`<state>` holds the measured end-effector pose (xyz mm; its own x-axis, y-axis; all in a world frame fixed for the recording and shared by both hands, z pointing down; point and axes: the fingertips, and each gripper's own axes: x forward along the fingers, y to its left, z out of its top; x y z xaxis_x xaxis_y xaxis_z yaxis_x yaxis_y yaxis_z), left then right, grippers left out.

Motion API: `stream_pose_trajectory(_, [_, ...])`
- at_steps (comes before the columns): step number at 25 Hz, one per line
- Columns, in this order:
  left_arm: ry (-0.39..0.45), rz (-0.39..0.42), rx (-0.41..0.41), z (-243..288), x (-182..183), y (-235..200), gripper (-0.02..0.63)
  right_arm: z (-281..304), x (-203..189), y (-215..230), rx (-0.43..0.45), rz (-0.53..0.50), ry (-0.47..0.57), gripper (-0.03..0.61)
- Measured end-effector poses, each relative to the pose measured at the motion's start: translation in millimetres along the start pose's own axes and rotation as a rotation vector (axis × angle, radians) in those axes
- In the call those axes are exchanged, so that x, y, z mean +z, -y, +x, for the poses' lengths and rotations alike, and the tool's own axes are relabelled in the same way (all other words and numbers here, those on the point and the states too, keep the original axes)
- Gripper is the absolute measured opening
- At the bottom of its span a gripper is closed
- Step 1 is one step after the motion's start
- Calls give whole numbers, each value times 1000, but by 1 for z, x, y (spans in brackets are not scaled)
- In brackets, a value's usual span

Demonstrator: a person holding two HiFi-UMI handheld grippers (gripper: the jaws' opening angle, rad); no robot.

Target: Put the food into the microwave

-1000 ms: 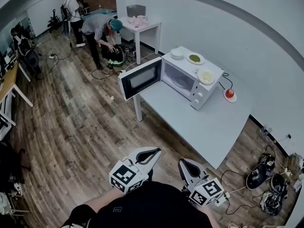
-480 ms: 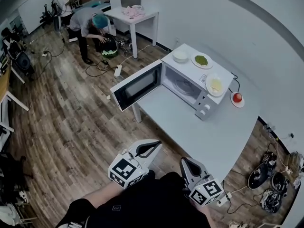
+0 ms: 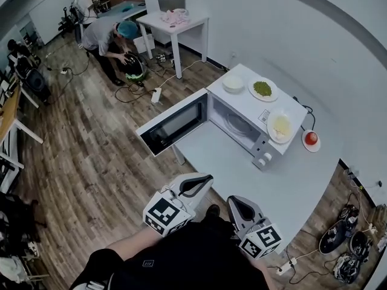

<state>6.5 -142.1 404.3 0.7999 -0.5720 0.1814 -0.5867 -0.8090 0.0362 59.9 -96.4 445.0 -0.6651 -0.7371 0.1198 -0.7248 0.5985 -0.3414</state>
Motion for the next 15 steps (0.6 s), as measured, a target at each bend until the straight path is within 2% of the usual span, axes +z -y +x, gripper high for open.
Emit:
stream_pose_trajectory(3, [-8, 39, 23, 29, 11, -17, 14, 12, 13, 25, 21, -15, 4, 15])
stream_pose_trajectory(7, [-59, 62, 84, 67, 22, -50, 14, 23, 25, 64, 37, 6, 15, 15])
stream_pose_trajectory(12, [-86, 143, 82, 102, 41, -68, 14, 29, 32, 108, 21, 7, 2, 15])
stream_pose_trajectory(15, [-93, 204, 98, 119, 50, -85, 14, 38, 33, 119, 22, 25, -8, 15])
